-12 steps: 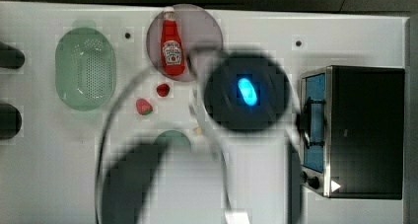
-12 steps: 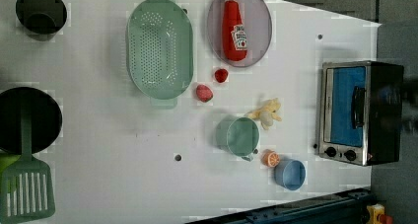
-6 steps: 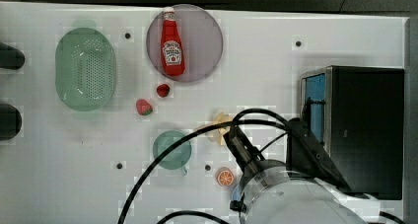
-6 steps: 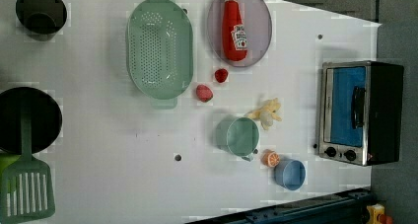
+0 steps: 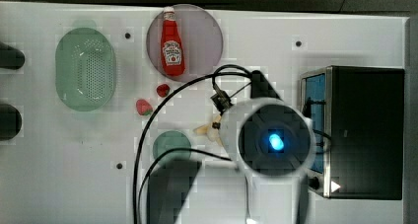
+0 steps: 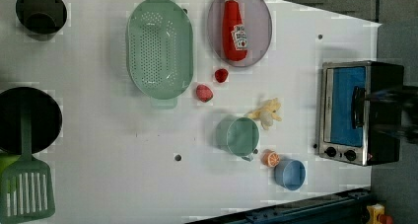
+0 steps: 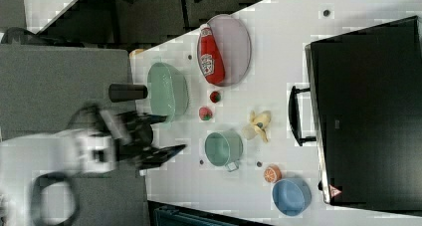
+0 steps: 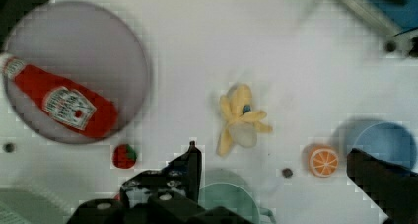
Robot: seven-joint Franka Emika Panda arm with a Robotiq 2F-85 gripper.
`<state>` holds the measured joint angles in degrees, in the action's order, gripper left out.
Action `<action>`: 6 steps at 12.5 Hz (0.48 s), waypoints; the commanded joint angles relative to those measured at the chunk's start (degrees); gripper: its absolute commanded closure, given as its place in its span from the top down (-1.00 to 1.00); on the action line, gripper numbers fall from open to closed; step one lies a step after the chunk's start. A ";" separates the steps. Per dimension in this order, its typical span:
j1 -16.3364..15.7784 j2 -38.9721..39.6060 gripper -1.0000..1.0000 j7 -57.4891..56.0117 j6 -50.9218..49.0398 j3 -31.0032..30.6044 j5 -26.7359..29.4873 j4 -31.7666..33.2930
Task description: Pick banana from table and place on oven.
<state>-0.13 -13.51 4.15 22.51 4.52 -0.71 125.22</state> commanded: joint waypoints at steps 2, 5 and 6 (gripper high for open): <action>0.67 5.21 1.00 0.41 11.94 -1.45 -0.74 8.06; 0.64 11.80 1.00 0.51 20.10 -2.37 -0.74 10.86; 0.64 14.25 1.00 0.51 21.99 -2.82 -0.74 10.99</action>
<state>-0.01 1.47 4.21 41.68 1.80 -1.74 136.53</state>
